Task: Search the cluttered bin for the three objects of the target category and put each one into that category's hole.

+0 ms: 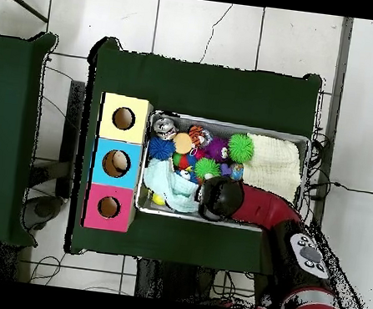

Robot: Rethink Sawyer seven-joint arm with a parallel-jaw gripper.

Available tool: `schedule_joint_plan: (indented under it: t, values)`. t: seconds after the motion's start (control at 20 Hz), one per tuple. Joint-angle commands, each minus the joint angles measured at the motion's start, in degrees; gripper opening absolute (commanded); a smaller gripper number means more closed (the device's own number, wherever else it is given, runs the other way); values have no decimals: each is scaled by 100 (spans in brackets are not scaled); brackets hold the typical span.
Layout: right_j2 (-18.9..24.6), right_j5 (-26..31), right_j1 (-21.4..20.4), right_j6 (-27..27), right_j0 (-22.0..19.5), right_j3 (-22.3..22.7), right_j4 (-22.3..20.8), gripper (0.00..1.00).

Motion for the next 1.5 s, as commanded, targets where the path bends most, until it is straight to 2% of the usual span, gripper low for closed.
schedule_joint_plan:
  t: [0.05,0.45,0.95,1.2,1.5]
  values:
    - [587,-314,727,-803,-283,-952,-677,100]
    - [960,-193,1032,-1129,-534,-1335,-1008,100]
    - [1318,-140,1142,-1258,-787,-1479,-1549,100]
    - [1302,-613,1176,-682,-849,-1306,-1693,100]
    - [1239,-617,1135,-456,-757,-1324,-1812,100]
